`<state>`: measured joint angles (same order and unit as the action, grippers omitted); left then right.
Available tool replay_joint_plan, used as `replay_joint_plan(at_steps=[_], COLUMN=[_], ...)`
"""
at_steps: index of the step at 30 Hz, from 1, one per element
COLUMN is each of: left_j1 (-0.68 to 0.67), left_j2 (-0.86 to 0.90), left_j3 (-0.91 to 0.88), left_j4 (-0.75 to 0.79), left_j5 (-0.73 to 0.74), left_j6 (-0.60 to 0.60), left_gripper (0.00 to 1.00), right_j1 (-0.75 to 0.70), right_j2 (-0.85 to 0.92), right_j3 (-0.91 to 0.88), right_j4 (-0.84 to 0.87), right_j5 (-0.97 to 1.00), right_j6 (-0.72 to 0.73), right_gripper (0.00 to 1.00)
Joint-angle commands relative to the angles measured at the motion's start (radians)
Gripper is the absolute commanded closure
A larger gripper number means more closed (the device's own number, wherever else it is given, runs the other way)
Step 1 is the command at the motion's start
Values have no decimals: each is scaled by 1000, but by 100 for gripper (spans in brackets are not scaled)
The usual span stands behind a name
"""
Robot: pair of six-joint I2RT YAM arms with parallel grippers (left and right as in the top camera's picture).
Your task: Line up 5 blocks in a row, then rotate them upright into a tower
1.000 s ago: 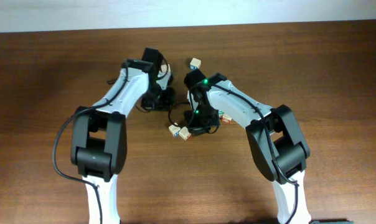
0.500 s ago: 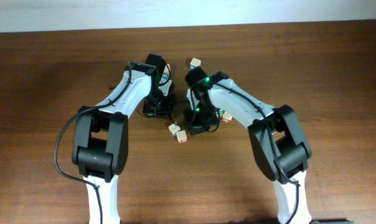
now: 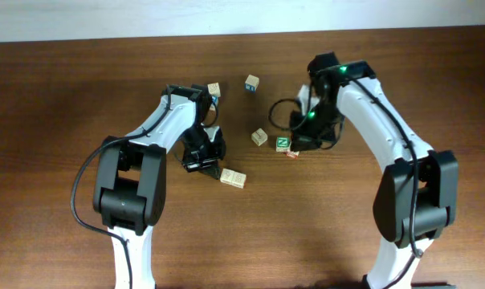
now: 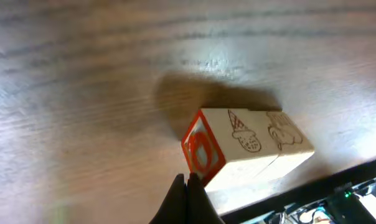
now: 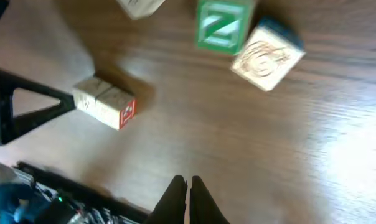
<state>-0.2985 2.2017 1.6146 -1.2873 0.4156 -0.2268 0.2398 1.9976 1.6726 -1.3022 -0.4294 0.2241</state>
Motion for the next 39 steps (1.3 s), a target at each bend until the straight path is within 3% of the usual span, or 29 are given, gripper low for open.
replay_joint_plan(at_steps=[1,5,10,23,39], left_j1=[-34,-40,-40,-40,-39], left_j2=[13,13,13,13,13], left_j3=[-6,-6,-6,-6,-6], left_j4=[-8,11,19,24,45], left_j5=[18,14,-3,-66,-152], left_j6=[-4,-4,-4,-4,-3], left_gripper=[100,100,100,100,100], right_j1=[70,153,235,299,339], right_j2=[-7,-7,-6,12,12], right_j3=[-52,-219,-343,-356,-356], right_j4=[26,264,459,575,718], right_j5=[-69,-116,-3,11,-4], right_j6=[-32,135,269,377,399], right_gripper=[94,95,95,96,95])
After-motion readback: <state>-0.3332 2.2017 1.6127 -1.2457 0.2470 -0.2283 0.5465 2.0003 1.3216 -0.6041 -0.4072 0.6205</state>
